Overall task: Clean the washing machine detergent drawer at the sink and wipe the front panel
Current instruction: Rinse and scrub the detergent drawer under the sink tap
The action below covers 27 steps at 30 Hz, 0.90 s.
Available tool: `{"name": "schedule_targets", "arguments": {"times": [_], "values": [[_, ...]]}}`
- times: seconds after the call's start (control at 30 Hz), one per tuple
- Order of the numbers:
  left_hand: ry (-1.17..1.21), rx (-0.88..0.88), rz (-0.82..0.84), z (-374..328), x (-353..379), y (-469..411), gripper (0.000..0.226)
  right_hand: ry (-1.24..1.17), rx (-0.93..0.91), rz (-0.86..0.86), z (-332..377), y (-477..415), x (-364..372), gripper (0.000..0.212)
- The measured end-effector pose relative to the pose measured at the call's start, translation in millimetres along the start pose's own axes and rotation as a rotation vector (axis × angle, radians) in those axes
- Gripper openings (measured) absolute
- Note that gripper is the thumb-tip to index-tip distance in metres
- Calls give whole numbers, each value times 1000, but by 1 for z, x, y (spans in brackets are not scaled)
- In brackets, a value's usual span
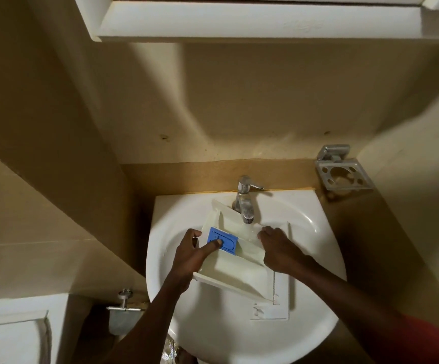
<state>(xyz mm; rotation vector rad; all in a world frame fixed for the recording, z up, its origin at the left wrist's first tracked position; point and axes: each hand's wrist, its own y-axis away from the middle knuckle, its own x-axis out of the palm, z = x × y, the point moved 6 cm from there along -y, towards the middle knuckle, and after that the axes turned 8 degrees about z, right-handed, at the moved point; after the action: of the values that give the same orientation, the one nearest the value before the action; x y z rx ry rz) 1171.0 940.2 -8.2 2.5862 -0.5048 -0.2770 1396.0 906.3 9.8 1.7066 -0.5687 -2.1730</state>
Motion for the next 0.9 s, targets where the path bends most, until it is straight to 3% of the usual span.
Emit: {"name": "schedule_targets", "arguments": {"times": [0.1,0.23,0.3,0.37,0.53,0.7,0.83,0.9], "values": [[23,10,-4,1,-1,1,61,-26,34,111,9,29,25,61],[14,20,5,0,-2,0,63,14,-56,-75,39,77,35,41],[7,12,18,-1,-2,-1,65,-54,-93,55,50,80,33,28],[-8,6,38,-3,-1,0,66,-99,-52,201,45,69,29,29],[4,5,60,-4,-2,3,66,-399,130,-100,0,22,-15,30],[29,3,81,-2,-3,9,66,-583,74,33,8,-6,1,33],[39,-8,88,-3,-3,10,70,-985,203,53,0,-21,-9,26],[40,-17,78,-2,-4,8,72,-1017,255,95,2,-26,-9,25]]}}
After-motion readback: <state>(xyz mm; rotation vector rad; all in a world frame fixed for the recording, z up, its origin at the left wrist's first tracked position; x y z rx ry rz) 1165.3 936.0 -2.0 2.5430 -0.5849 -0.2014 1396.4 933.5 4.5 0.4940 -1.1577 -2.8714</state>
